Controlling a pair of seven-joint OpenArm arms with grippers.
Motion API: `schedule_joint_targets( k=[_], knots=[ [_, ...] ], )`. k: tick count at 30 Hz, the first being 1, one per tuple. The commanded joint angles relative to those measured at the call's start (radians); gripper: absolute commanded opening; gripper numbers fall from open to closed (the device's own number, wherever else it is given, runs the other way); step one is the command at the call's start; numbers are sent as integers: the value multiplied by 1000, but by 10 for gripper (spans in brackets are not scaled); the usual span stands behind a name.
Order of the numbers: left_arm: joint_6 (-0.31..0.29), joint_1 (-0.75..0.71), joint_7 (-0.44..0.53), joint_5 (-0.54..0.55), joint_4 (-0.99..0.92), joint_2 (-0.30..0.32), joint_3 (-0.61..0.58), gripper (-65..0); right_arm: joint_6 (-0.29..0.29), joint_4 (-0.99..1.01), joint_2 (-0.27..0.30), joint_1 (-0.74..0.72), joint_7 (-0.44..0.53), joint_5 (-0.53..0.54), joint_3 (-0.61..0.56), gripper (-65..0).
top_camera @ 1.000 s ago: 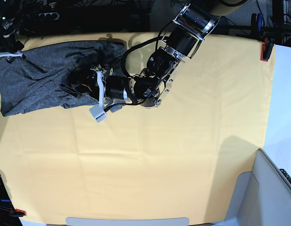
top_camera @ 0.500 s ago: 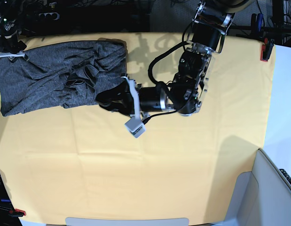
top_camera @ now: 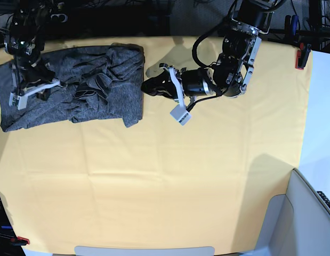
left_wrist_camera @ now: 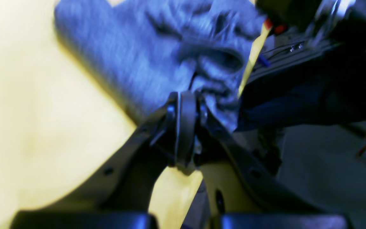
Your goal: Fold the T-shirt properly
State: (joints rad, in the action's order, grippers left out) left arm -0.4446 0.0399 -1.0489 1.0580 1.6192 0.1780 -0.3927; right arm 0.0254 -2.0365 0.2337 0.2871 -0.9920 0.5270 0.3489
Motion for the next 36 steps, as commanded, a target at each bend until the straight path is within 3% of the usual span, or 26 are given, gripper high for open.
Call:
schedule_joint_targets(
  k=[1, 7, 11, 19, 23, 29, 36],
  knots=[
    [-7, 10, 23, 31, 19, 12, 4, -648, 0, -17, 16, -18, 18, 37, -30, -650],
    [-7, -28, 66, 31, 19, 71, 7, -648, 1, -17, 25, -137, 18, 262, -212, -650],
    [-7, -48, 103, 29, 17, 85, 2, -648, 1, -16, -7, -176, 18, 344, -282, -650],
    [-7, -50, 108, -78, 16, 113, 2, -648, 8, -10, -78, -116, 18, 335, -394, -650],
    [-7, -71, 109, -120, 16, 107, 4, -648, 18, -5, -79, -99, 18, 253, -396, -650],
    [-7, -77, 111, -120, 16, 111, 4, -648, 149, 0, -83, -58, 18, 135, -403, -650],
    [-7, -99, 111, -120, 17, 108, 5, -648, 156, 26, -36, -15, 17, 124, -400, -650]
  ],
)
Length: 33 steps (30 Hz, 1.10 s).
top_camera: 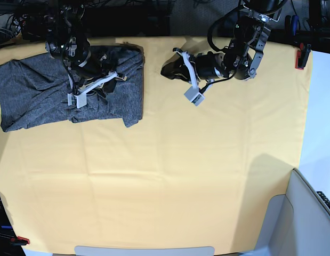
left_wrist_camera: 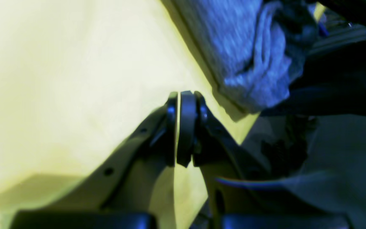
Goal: Fold the T-shirt properly
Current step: 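Lower the left gripper onto the folded edge and grasp it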
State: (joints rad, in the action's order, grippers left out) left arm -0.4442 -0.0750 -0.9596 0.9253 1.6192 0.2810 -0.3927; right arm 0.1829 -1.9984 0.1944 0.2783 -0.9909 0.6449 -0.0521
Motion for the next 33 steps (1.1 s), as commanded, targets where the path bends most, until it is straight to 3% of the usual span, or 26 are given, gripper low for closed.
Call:
schedule_joint_targets(
  k=[1, 14, 16, 19, 22, 24, 33],
  knots=[
    [-8, 16, 21, 13, 17, 7, 5, -648, -1, -11, 10, -3, 16, 6, 4, -650],
    [-8, 1, 21, 13, 19, 8, 4, -648, 4, -5, 205, 71, -59, 5, 7, -650],
    [-8, 1, 21, 13, 19, 8, 2, -648, 39, -6, 233, 82, -59, 5, 7, -650],
    [-8, 1, 21, 13, 19, 8, 2, -648, 151, -26, 265, 97, -59, 5, 7, -650],
    [-8, 1, 21, 13, 19, 10, 2, -648, 238, -46, 281, 100, -59, 8, 7, -650],
    [-8, 1, 21, 13, 19, 10, 2, -648, 264, -48, 282, 100, -59, 8, 7, -650],
    [-8, 8, 21, 21, 43, 7, 13, -648, 264, -46, 228, 86, -59, 8, 1, -650]
  ],
)
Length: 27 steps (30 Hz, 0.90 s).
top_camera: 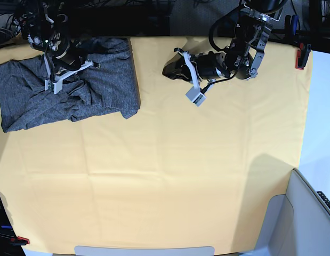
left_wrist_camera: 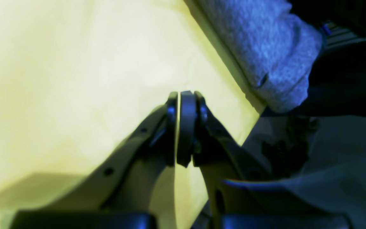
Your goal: Fold the T-shirt properly
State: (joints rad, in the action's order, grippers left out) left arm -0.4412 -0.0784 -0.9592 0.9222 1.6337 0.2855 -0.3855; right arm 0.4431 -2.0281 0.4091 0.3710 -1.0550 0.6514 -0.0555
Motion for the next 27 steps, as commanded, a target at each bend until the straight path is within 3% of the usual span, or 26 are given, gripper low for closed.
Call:
schedule_joint_targets(
  k=[1, 6, 9, 12, 21, 27],
  knots=[
    [-11, 12, 21, 24, 50, -1, 6, -648, 4, -16, 7, -10, 5, 1, 3, -650],
    [-11, 58, -27, 25, 125, -73, -5, -648, 4, -13, -29, -16, 5, 1, 3, -650],
    [-12, 119, -102, 19, 87, -145, -7, -648, 4, -12, -37, -16, 5, 1, 3, -650],
    [-12, 185, -120, 19, 20, -174, -53, -648, 4, -12, -43, -13, 5, 1, 1, -650],
    [-12, 326, 38, 19, -306, -177, -280, -648, 4, -12, -57, -5, 5, 1, -20, -650],
    [-12, 337, 105, 18, -444, -171, -323, -648, 6, -12, -55, -7, 5, 0, -70, -650]
  ],
)
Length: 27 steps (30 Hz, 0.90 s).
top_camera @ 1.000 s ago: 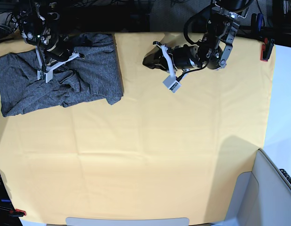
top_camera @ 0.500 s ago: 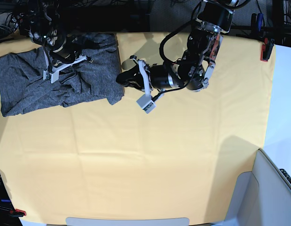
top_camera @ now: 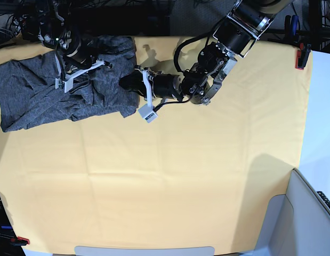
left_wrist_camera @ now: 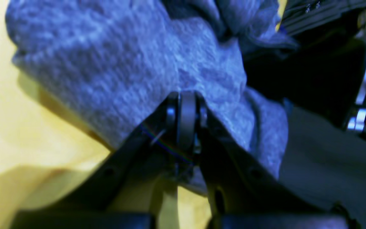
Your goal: Fold the T-shirt properly
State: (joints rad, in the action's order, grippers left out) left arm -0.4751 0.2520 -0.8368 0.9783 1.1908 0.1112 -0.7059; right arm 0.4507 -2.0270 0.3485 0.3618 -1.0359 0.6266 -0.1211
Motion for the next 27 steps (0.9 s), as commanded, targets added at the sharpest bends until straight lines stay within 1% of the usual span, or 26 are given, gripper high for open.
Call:
schedule_joint_targets(
  k=[1, 2, 5, 10, 14, 20, 23, 27],
  knots=[
    [22, 7, -14, -39, -4, 6, -2, -648, -2, -13, 7, 3, -16, 25, -4, -650],
    [22, 7, -14, -39, -4, 18, -2, -648, 0, -13, 13, 4, -16, 23, -2, -650],
    [22, 7, -12, -39, -4, 41, 2, -648, 1, -13, 60, 15, -16, 23, 2, -650],
    [23, 8, -12, -40, -4, 78, 5, -648, 1, -16, 120, 41, -16, 25, 5, -650],
    [25, 10, -11, -40, -4, 100, 7, -648, 3, -18, 139, 69, -16, 26, 5, -650],
    [25, 28, -11, -42, -10, 103, 5, -648, 3, -21, 157, 107, -16, 28, 7, -650],
    [25, 28, -9, -43, -18, 103, 5, -648, 3, -21, 157, 116, -16, 28, 7, -650],
    [25, 28, -9, -123, -19, 98, 7, -648, 4, -22, 156, 116, -16, 28, 8, -650]
  ],
)
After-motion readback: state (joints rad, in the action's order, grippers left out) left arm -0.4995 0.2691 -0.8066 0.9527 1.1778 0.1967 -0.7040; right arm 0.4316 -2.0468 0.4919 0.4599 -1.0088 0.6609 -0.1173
